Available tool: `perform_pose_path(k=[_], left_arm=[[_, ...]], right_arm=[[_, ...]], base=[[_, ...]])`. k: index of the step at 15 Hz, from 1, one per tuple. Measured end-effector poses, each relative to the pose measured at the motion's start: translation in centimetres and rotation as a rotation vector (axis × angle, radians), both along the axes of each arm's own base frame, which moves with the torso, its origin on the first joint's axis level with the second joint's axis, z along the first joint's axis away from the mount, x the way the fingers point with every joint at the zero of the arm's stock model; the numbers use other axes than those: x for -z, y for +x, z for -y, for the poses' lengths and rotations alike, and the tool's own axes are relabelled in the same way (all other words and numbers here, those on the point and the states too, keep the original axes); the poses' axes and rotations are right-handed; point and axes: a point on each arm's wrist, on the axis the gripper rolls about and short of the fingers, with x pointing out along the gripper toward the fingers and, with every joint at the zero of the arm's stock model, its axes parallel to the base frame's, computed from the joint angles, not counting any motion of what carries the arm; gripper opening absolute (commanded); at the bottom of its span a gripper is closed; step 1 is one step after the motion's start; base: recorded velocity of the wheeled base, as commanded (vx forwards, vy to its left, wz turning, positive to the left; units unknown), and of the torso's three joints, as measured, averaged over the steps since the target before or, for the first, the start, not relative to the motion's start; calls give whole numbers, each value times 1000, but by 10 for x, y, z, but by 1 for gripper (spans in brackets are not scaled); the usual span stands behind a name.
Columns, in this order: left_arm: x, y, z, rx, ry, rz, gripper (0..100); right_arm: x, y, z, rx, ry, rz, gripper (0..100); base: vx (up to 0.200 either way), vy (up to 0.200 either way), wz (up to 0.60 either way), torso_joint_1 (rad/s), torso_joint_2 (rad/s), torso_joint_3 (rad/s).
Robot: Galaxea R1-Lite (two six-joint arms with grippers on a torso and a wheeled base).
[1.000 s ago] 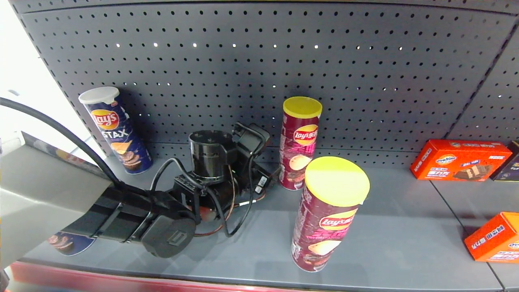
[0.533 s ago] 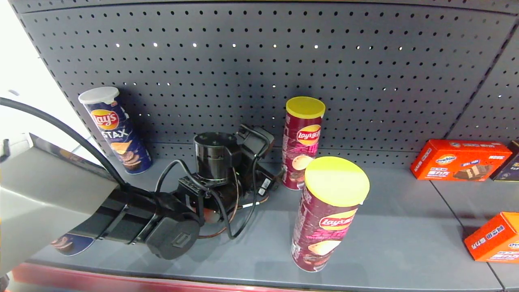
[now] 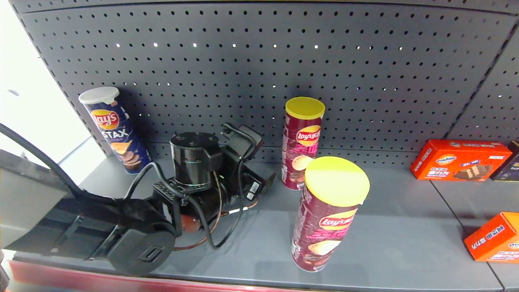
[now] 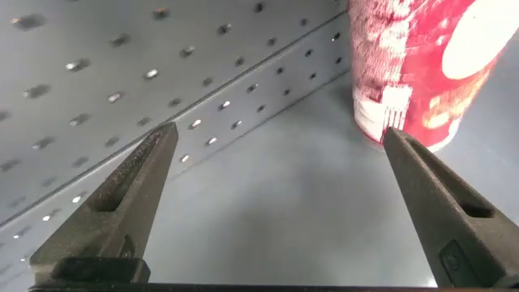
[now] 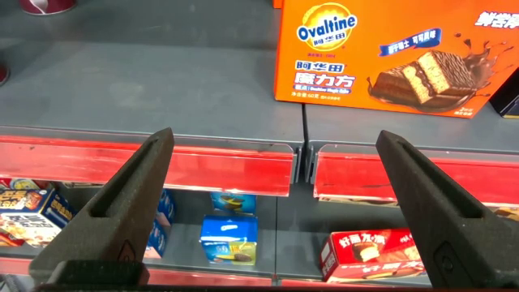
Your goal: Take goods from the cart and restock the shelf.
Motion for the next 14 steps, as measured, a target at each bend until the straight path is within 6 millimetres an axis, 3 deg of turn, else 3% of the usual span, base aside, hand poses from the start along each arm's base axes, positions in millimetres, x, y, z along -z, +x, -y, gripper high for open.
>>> perform_pose_path(k=[4, 8, 12, 14], left_arm=[[-18, -30, -19, -10, -21, 29, 100], [-37, -84, -45, 30, -54, 67, 100], [-25, -143, -79, 96, -45, 54, 100], [-21, -170, -81, 196, -89, 35, 100]], right_arm=[[0, 0, 0, 0, 0, 0, 100], [0, 0, 0, 0, 0, 0, 100], [0, 0, 0, 0, 0, 0, 100], [0, 0, 0, 0, 0, 0, 100]], base=[[0, 0, 0, 0, 0, 0], [0, 0, 0, 0, 0, 0], [0, 0, 0, 0, 0, 0], [0, 0, 0, 0, 0, 0]])
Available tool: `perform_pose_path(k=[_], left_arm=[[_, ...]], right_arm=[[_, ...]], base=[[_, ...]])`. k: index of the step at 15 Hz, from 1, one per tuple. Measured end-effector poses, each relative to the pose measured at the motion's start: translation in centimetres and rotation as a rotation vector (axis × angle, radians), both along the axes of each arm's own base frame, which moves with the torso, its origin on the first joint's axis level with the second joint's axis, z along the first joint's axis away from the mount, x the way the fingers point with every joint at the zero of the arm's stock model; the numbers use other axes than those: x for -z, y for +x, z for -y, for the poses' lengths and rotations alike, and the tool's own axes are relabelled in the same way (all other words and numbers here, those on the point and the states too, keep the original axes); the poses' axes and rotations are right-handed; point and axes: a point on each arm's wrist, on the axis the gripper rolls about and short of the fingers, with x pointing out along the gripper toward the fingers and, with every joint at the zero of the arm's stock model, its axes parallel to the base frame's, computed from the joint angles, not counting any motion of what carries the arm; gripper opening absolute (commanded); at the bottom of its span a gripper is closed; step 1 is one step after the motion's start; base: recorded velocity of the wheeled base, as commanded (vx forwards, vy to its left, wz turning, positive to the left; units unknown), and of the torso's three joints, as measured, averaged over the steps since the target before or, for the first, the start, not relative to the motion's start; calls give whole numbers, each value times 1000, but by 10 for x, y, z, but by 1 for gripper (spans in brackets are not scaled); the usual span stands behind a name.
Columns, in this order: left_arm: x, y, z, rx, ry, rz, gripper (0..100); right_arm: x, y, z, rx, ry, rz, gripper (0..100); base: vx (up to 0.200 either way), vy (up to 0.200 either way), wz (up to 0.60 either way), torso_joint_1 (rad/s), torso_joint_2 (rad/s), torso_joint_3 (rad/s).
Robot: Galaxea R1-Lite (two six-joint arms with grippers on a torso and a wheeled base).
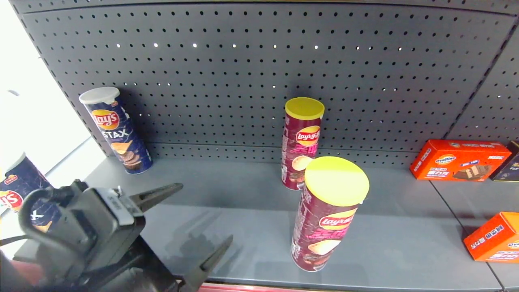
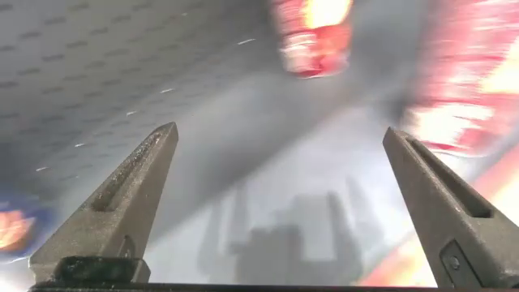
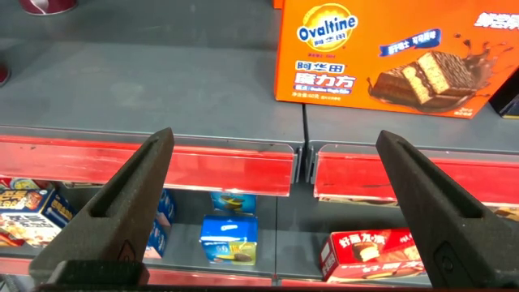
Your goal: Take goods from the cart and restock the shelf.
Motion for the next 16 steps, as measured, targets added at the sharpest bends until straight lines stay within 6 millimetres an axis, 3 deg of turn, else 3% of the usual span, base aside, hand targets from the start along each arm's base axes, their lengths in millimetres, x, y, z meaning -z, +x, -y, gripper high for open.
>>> perform_pose_path(k=[2, 5, 8, 11, 16], left_arm=[[4, -18, -8, 54, -4, -29, 100], [17, -39, -41, 22, 2, -34, 100], [49, -63, -83, -99, 41, -79, 100], [73, -86, -109, -230, 72, -171, 100], [93, -117, -130, -481, -9, -129, 100]], right_arm=[[0, 0, 0, 0, 0, 0, 100], [0, 0, 0, 0, 0, 0, 100], [0, 0, 0, 0, 0, 0, 100], [0, 0, 0, 0, 0, 0, 100], [0, 0, 0, 0, 0, 0, 100]], base=[[0, 0, 0, 0, 0, 0], [0, 0, 0, 0, 0, 0], [0, 0, 0, 0, 0, 0], [0, 0, 0, 0, 0, 0], [0, 0, 0, 0, 0, 0]])
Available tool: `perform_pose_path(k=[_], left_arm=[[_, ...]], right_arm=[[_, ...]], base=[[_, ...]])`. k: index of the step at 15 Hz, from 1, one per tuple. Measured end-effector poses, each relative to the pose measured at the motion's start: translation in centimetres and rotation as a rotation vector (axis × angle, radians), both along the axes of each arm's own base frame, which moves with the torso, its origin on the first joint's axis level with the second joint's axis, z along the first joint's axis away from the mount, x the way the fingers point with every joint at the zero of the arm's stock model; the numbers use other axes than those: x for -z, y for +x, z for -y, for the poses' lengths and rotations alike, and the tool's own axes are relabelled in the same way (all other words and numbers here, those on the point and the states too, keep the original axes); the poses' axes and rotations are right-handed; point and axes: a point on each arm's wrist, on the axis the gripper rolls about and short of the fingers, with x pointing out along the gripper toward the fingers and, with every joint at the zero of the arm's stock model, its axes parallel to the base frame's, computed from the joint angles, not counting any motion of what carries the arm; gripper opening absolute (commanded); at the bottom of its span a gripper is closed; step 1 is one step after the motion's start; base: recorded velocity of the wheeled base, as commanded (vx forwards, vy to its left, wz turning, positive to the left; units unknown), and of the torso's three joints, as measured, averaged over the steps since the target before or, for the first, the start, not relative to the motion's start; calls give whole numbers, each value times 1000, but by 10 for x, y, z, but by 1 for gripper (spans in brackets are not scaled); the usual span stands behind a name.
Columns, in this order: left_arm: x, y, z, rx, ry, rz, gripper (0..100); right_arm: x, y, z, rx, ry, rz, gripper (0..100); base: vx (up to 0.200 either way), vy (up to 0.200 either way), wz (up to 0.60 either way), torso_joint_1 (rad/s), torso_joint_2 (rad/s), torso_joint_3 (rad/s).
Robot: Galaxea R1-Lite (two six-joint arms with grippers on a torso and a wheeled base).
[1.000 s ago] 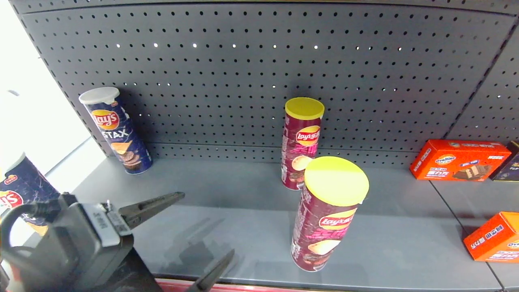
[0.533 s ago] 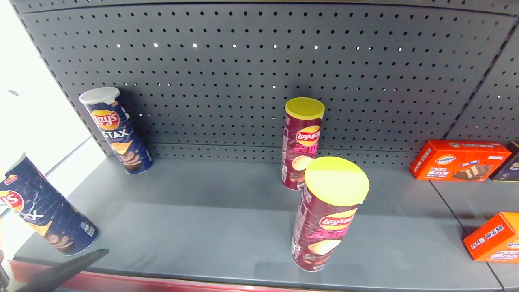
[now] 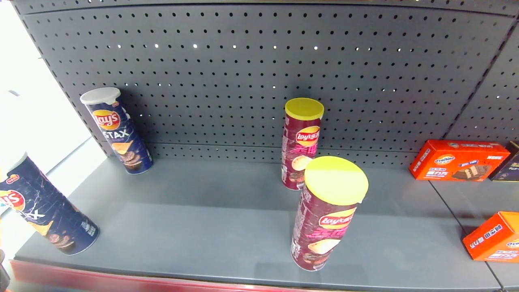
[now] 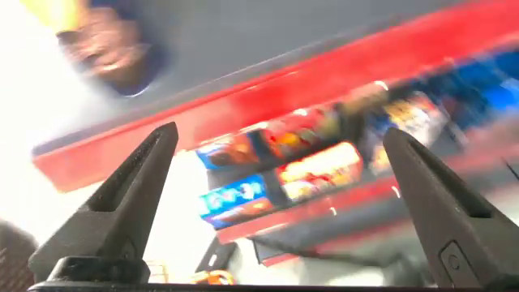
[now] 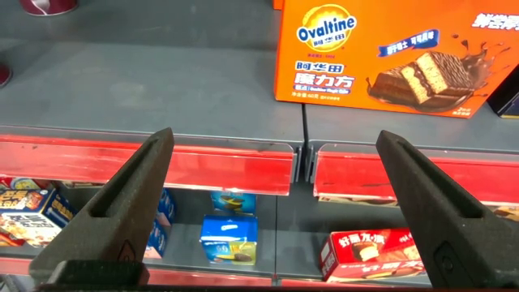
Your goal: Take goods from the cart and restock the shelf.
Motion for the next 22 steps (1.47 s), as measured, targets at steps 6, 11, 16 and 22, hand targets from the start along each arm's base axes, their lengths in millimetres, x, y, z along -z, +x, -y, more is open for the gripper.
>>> perform_pose_path(k=[6, 11, 16, 22], left_arm=[[8, -15, 4, 63, -116, 70, 100], [10, -18, 6, -61, -131, 93, 100], [11, -23, 6, -87, -170, 161, 100], [11, -24, 3, -240, -185, 182, 100]], right_arm=[[0, 0, 0, 0, 0, 0, 100], [0, 0, 0, 0, 0, 0, 100], [0, 0, 0, 0, 0, 0, 100], [0, 0, 0, 0, 0, 0, 100]], base=[[0, 0, 0, 0, 0, 0], [0, 0, 0, 0, 0, 0], [0, 0, 0, 0, 0, 0], [0, 0, 0, 0, 0, 0]])
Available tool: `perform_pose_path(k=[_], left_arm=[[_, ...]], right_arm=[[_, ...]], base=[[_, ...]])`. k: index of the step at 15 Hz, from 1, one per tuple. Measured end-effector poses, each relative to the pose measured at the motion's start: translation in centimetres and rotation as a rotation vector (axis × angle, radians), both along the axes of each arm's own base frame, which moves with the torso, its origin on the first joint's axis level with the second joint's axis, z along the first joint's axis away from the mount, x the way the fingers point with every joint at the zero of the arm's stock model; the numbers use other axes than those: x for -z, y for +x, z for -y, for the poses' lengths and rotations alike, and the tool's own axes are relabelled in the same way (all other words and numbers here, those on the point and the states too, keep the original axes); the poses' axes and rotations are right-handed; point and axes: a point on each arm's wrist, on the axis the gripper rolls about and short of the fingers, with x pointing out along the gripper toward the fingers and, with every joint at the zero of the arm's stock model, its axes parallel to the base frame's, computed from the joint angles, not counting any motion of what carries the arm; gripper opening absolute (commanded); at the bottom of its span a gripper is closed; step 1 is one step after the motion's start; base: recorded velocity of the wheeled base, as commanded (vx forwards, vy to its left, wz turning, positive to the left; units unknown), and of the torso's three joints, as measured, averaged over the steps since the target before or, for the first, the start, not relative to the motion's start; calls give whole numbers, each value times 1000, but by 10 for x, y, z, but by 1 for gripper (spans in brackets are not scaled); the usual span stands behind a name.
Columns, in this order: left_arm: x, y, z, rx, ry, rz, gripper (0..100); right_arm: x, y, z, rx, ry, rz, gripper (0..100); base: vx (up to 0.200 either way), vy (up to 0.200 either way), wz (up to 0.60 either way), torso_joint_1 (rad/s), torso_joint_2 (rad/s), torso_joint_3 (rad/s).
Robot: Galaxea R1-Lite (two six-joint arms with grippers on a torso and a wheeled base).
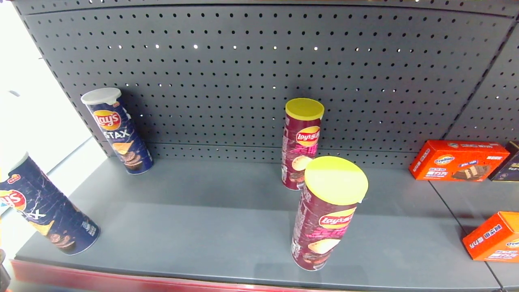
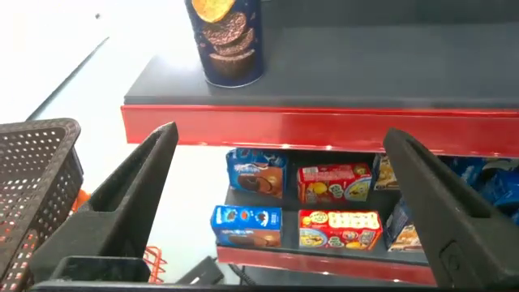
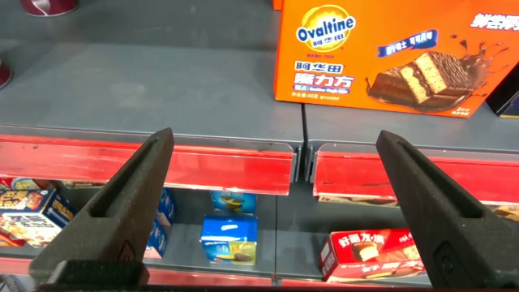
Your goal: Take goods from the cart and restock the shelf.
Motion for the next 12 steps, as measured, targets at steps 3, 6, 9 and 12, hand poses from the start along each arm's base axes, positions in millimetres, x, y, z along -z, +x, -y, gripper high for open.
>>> perform_pose_path(k=[3, 6, 9, 12], left_arm=[[0, 0, 0, -1, -7, -1, 100], [0, 0, 1, 39, -8, 0, 100], [0, 0, 2, 87, -5, 0, 100], [0, 0, 2, 87, -5, 0, 100]], right_arm=[[0, 0, 0, -7, -5, -1, 100], [-1, 0, 0, 12, -6, 2, 100], [-46, -6, 0, 5, -9, 63, 100], [-109, 18, -1, -134, -47, -14, 100]], base=[[0, 0, 0, 0, 0, 0], [0, 0, 0, 0, 0, 0], [0, 0, 0, 0, 0, 0], [0, 0, 0, 0, 0, 0]])
